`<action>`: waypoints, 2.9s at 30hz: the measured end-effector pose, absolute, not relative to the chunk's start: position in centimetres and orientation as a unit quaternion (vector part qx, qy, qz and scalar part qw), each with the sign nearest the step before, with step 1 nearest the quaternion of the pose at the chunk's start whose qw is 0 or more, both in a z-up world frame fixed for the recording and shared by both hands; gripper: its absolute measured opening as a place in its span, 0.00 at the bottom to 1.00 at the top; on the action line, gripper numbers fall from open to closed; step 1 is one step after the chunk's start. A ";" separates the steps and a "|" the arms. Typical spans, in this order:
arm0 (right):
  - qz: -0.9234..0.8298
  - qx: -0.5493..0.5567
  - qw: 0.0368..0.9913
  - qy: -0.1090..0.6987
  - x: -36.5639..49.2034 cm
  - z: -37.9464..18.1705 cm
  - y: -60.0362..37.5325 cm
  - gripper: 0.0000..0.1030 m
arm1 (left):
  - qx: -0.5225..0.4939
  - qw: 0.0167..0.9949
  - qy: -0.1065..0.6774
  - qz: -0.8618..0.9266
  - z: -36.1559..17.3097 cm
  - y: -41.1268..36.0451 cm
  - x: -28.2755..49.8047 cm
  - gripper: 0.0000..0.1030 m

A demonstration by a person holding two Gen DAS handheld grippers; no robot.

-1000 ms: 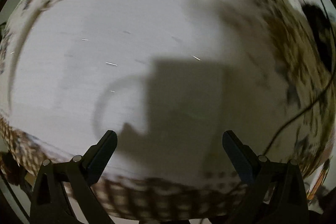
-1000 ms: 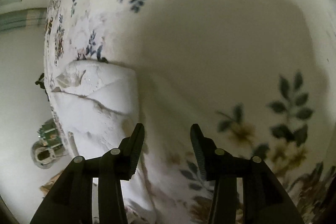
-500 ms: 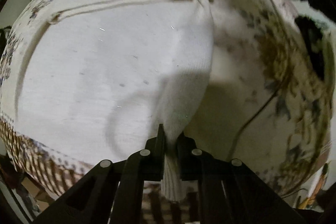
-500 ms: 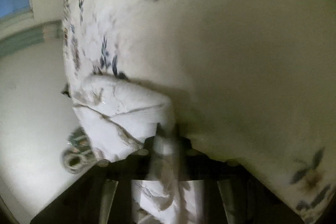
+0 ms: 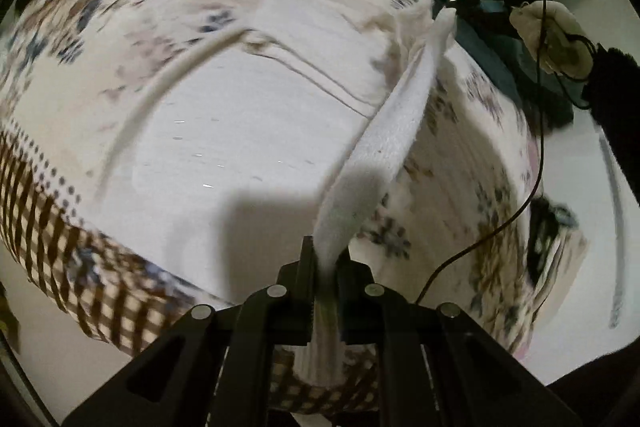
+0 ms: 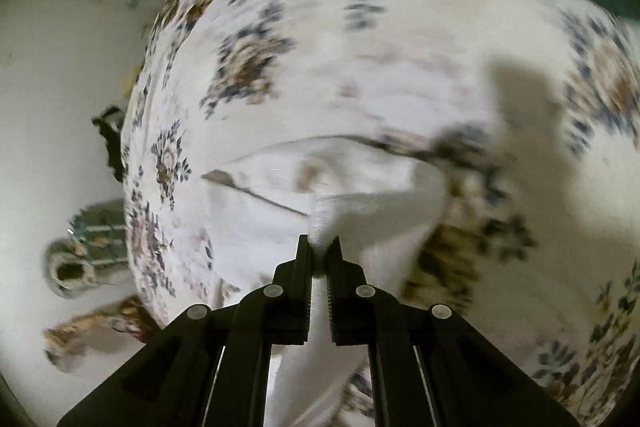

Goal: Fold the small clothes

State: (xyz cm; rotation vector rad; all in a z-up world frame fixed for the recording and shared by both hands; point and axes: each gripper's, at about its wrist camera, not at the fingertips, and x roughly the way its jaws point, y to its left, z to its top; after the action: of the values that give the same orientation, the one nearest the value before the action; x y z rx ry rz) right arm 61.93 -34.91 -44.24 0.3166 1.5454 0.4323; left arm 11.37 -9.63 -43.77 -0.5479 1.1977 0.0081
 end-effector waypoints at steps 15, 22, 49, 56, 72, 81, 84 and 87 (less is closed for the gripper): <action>0.138 -0.038 0.661 0.736 63.9 -56.6 -5.6 0.06 | -0.385 0.723 0.573 0.018 -55.1 9.8 11.5 0.07; 0.186 0.045 0.617 0.764 58.3 -55.4 -9.5 0.50 | -0.387 0.689 0.612 0.016 -56.3 12.1 11.0 0.45; 0.033 0.318 0.550 0.772 11.9 -60.0 -33.7 0.02 | -0.177 0.731 0.659 0.005 -56.8 6.1 12.9 0.10; 0.038 0.301 0.565 0.768 12.7 -58.2 -30.2 0.02 | -0.229 0.756 0.613 -0.009 -52.5 9.3 12.3 0.05; 0.095 0.290 0.498 0.811 14.8 -61.5 -26.6 0.54 | -0.291 0.702 0.644 -0.084 -55.3 14.2 13.3 0.56; 0.078 0.394 0.512 0.759 14.2 -62.9 -31.6 0.61 | -0.313 0.668 0.661 -0.140 -59.7 12.6 16.5 0.62; 0.091 0.447 0.503 0.734 14.1 -64.6 -31.2 0.64 | -0.296 0.665 0.667 -0.158 -60.1 11.2 16.9 0.62; 0.112 0.480 0.497 0.714 13.9 -64.7 -30.2 0.64 | -0.310 0.663 0.659 -0.175 -59.6 11.5 16.8 0.60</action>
State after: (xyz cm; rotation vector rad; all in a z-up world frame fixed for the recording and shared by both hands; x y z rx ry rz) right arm 13.87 -30.18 -64.72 1.1637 1.7297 0.2724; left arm 16.77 11.52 -59.55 -0.7003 1.4889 -0.3948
